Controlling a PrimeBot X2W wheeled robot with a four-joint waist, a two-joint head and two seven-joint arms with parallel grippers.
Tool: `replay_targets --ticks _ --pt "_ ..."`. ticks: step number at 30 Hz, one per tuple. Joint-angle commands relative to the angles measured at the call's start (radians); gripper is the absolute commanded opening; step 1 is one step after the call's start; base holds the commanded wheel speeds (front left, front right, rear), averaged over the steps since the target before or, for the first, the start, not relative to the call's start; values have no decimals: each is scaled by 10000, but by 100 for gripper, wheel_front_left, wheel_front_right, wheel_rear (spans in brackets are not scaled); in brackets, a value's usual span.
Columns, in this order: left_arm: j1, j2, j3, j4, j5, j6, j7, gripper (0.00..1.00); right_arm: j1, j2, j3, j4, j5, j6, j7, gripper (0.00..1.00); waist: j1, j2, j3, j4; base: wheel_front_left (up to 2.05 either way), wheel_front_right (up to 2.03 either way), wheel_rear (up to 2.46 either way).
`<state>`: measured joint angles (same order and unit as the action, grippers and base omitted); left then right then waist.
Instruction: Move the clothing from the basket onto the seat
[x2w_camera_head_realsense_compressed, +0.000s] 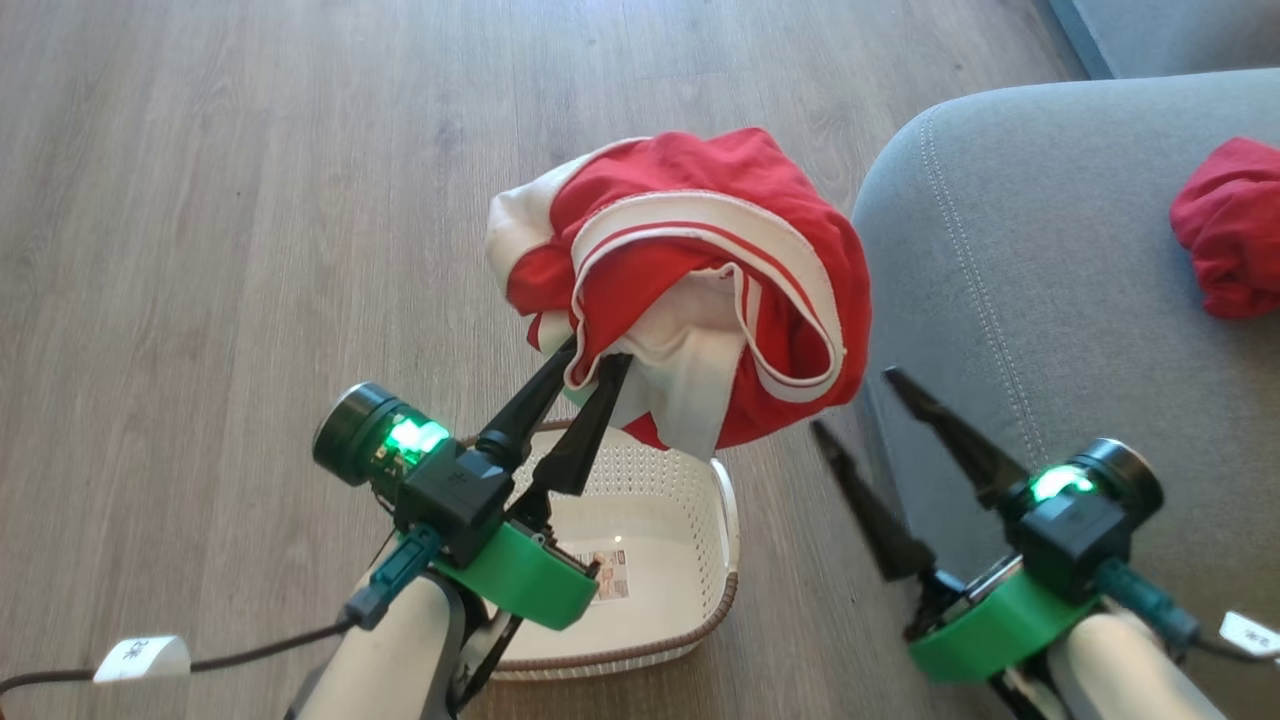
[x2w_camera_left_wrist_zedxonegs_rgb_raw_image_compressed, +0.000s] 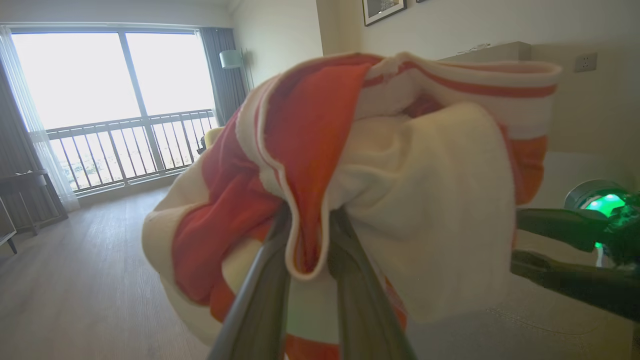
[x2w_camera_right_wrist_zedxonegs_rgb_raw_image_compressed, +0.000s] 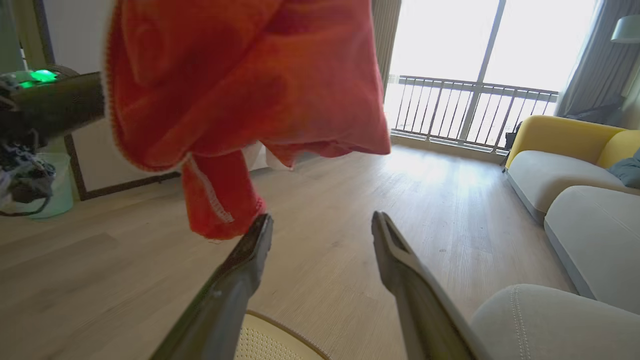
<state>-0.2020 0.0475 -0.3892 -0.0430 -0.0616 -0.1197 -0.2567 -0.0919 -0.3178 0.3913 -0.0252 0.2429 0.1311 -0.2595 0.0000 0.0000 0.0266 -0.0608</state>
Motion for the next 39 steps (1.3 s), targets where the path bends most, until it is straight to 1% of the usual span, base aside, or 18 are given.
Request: replay_targets --ticks 1,6,10,14,23,28,32,39 --pt "-475 28 357 -297 0 18 -51 0 -289 -297 373 -617 -154 -4 -23 100 0 0 10 7 0 0 0" --pt "-511 28 413 -189 40 -4 -51 0 -211 -655 924 -1387 -667 -4 -23 100 0 0 48 57 0 0 0" --pt "-510 28 436 -110 98 -21 -51 0 -130 -720 1021 -1895 -878 -4 -23 100 0 0 86 73 0 0 0" --pt "-507 38 453 -68 144 -35 -51 0 -160 -756 1023 -2039 -998 -4 -23 100 0 0 108 48 0 0 0" --pt "-569 55 135 -64 305 -68 -51 0 -299 -332 638 -1665 -1428 -4 -23 100 0 0 93 59 0 0 0" --pt "-594 61 -67 -51 362 -78 -51 0 -485 -307 869 -1712 -1488 -4 -23 100 0 0 86 136 0 0 0" --pt "-607 71 -189 -76 397 -83 -51 0 -677 -318 857 -1606 -1731 -4 -23 100 0 0 87 171 0 0 0" --pt "-693 190 -752 -69 426 -96 -51 0 -1160 -218 1164 -1256 -1981 -4 -23 100 0 0 168 296 0 0 0"
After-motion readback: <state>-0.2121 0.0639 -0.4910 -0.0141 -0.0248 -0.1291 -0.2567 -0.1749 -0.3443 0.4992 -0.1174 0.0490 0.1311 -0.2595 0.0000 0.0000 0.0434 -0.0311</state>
